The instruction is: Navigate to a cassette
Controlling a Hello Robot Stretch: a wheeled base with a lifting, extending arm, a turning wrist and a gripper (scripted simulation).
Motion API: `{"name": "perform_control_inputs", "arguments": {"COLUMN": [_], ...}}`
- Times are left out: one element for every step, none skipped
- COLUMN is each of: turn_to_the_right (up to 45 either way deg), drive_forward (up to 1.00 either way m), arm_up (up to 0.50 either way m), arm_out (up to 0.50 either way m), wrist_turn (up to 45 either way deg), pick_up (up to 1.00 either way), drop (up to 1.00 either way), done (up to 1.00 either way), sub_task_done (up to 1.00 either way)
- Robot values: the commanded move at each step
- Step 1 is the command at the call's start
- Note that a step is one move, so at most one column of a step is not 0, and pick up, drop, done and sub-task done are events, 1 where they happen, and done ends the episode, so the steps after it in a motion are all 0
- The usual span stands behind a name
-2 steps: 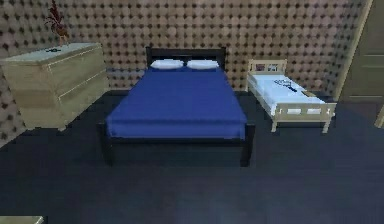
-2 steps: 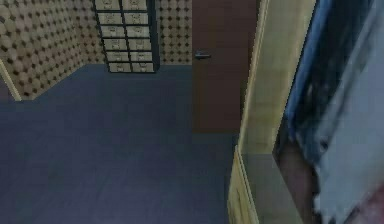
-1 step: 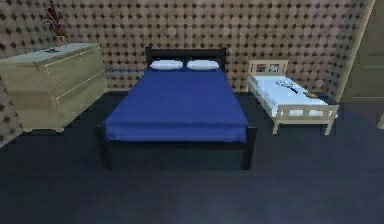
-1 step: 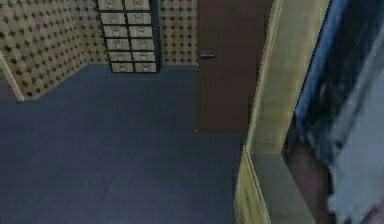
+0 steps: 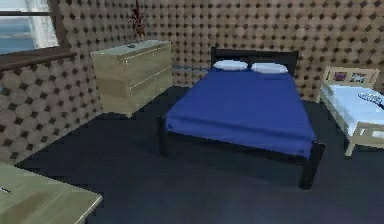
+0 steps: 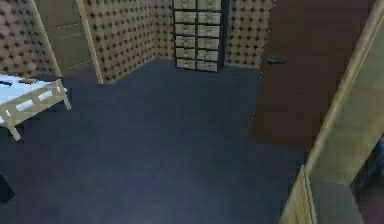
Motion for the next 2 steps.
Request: {"name": "perform_control_inputs", "arguments": {"turn_to_the_right": [0.0, 3.0], "drive_forward": [0.45, 0.00], "arm_up": [0.00, 0.00], "arm_out": [0.00, 0.00], "wrist_turn": [0.0, 0.0], "pick_up": [0.00, 0.00], "drop": [0.00, 0.00], "done": [0.00, 0.00], "sub_task_done": [0.00, 0.00]}}
